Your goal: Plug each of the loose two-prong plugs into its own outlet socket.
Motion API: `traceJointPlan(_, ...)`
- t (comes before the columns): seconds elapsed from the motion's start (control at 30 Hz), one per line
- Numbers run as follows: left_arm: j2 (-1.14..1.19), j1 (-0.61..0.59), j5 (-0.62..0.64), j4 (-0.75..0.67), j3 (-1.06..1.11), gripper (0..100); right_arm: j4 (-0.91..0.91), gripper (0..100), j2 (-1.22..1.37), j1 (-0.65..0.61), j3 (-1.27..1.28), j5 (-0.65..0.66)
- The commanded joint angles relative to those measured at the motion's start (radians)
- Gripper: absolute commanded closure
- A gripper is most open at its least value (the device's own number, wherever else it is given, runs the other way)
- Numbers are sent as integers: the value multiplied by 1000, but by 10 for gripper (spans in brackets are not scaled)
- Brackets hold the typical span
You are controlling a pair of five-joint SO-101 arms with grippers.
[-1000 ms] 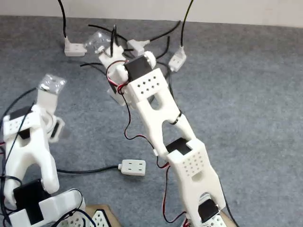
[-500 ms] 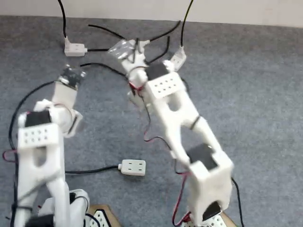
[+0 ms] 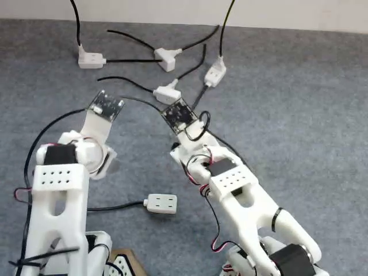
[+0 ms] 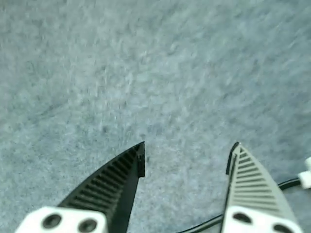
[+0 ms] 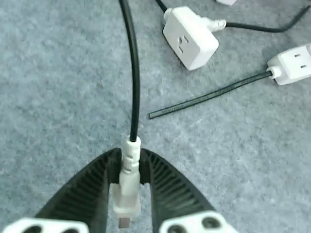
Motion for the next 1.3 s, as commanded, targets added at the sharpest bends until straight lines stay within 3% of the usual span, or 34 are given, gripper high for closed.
traceJointPlan(0.0, -21, 64, 72, 71, -168, 720, -28, 993, -30, -5, 2, 12)
traceJointPlan(0.33, 35, 174, 216, 83, -423, 720, -4, 993, -16, -104, 7, 14)
traceJointPlan(0.63, 367, 153, 213, 25, -492, 720, 53, 993, -22, -125, -1, 12)
traceJointPlan(0.77, 398, 148, 209, -31, -470, 720, 53, 993, -22, -124, -4, 14)
traceJointPlan(1.07, 389, 147, 215, -3, -510, 720, 53, 993, -22, -81, -18, 8)
traceJointPlan(1.27, 401, -39, 341, 80, -739, 720, 73, 993, -22, -4, -59, -68)
